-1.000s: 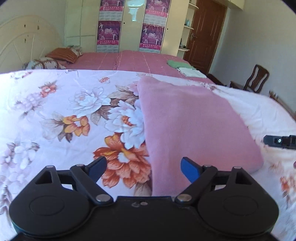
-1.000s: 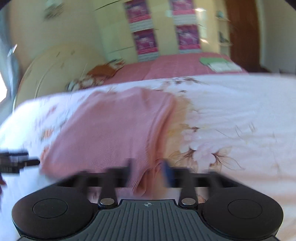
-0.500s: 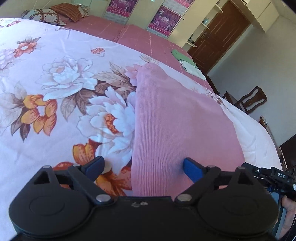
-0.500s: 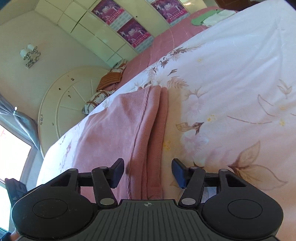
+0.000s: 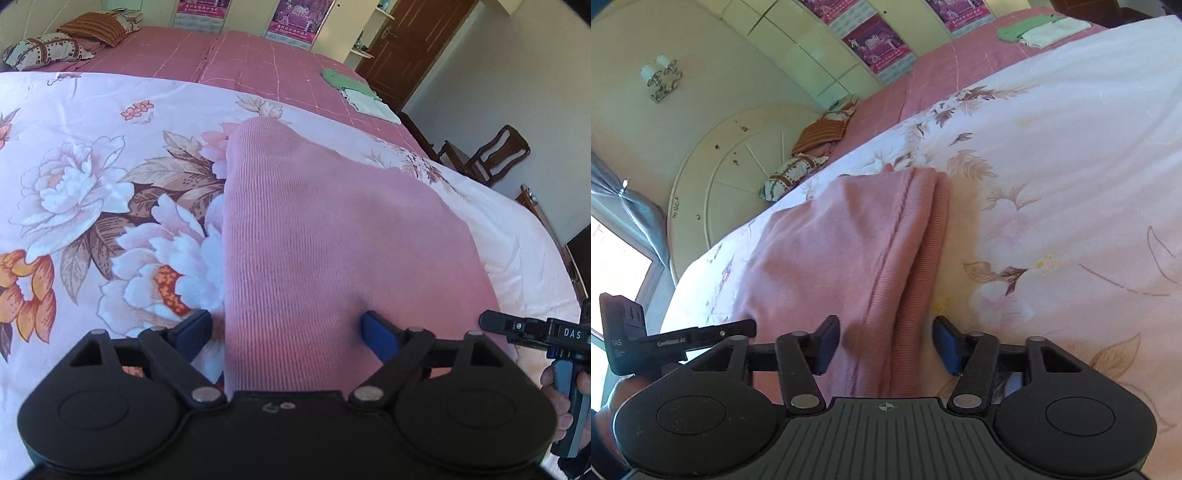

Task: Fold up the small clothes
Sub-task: 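Grasp the sweater edge with both tools and fold it over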

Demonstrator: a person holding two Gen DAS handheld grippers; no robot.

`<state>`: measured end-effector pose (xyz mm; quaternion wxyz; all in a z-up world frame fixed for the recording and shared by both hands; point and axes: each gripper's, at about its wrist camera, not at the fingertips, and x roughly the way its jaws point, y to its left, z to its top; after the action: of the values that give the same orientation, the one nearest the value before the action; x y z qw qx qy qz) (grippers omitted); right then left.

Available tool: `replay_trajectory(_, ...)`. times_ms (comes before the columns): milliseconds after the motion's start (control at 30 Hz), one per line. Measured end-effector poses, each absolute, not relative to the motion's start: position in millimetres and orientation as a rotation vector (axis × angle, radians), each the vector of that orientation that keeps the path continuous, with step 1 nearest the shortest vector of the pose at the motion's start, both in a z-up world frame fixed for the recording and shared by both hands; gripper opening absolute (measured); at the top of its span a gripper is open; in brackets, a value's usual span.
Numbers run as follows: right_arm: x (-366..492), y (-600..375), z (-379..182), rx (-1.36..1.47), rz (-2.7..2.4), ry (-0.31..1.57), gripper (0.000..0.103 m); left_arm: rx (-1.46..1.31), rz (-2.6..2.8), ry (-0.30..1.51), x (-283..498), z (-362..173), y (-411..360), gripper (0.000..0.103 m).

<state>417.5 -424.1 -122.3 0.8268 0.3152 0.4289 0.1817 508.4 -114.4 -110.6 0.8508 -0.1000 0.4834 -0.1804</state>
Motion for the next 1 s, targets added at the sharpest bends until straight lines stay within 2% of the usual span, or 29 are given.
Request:
replay_trajectory(33,420.1,-423.5,-123.0,0.682,0.384,0.914,0.052,-0.205,-0.389,1.015,509.5,-110.3,-118.1,0.070)
replay_trajectory(67,424.5,-419.8,-122.0,0.671,0.381,0.921,0.052,-0.207,-0.414,1.013,509.9,-109.4,-122.9,0.064)
replay_trajectory(267,434.5,-378.6,-106.7,0.466,0.314,0.939,0.052,-0.048,-0.386,0.978,501.8,-94.2,-146.6,0.043)
replay_trajectory(300,433.4,-370.4,-104.0,0.421,0.297,0.940,0.046,0.006,-0.382,0.959,497.1,-90.0,-153.7,0.041)
replay_trajectory(333,431.0,-362.1,-101.2,0.379,0.285,0.933,0.036,0.058,-0.375,0.940,492.2,-86.1,-160.4,0.039)
replay_trajectory(367,428.4,-354.4,-98.7,0.356,0.288,0.924,0.024,0.100,-0.370,0.918,486.7,-81.7,-165.9,0.038)
replay_trajectory(400,424.5,-347.4,-93.9,0.316,0.268,0.907,0.023,0.125,-0.370,0.895,481.8,-77.5,-169.1,0.037)
replay_trajectory(700,376.8,-300.8,-39.9,0.110,0.247,0.748,0.021,0.205,-0.422,0.765,443.6,-34.4,-159.0,0.036)
replay_trajectory(1000,354.5,-224.4,-2.4,0.043,0.208,0.698,0.021,0.223,-0.465,0.685,421.2,-2.0,-84.7,0.036)
